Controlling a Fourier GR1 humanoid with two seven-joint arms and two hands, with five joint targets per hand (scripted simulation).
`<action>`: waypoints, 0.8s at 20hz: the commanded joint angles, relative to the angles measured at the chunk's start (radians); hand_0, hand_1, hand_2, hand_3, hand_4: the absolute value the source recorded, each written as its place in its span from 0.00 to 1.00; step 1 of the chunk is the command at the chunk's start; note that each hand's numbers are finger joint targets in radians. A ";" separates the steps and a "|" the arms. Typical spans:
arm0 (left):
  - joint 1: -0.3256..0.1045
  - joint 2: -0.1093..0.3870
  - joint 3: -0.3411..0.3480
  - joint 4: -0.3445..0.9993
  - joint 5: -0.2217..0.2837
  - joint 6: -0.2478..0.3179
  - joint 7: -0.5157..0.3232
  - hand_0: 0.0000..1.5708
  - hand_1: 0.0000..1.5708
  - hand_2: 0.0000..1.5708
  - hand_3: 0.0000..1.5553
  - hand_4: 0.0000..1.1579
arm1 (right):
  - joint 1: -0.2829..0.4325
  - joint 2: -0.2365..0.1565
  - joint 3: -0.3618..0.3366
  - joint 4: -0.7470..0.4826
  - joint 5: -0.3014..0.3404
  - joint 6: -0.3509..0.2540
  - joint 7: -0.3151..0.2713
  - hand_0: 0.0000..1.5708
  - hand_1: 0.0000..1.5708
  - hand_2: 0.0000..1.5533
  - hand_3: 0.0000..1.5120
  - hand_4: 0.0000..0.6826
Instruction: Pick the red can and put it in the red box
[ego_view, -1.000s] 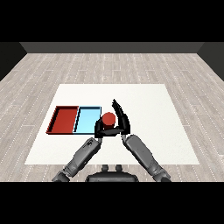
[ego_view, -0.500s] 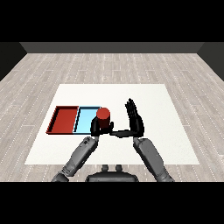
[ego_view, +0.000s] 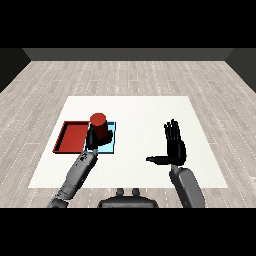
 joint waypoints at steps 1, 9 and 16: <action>-0.002 0.105 0.078 -0.056 0.006 -0.026 0.092 1.00 1.00 1.00 0.96 0.97 | 0.085 -0.027 -0.065 0.006 -0.024 0.029 -0.025 0.00 0.00 0.00 0.00 0.00; -0.058 0.295 0.176 0.249 -0.074 -0.080 0.122 1.00 1.00 0.98 0.94 0.97 | 0.121 -0.009 -0.096 0.070 -0.046 0.058 -0.063 0.00 0.00 0.00 0.00 0.00; -0.143 0.381 0.177 0.613 -0.152 -0.132 0.215 1.00 1.00 0.99 0.95 0.91 | 0.087 -0.018 -0.111 0.175 -0.021 0.081 -0.087 0.00 0.00 0.00 0.00 0.00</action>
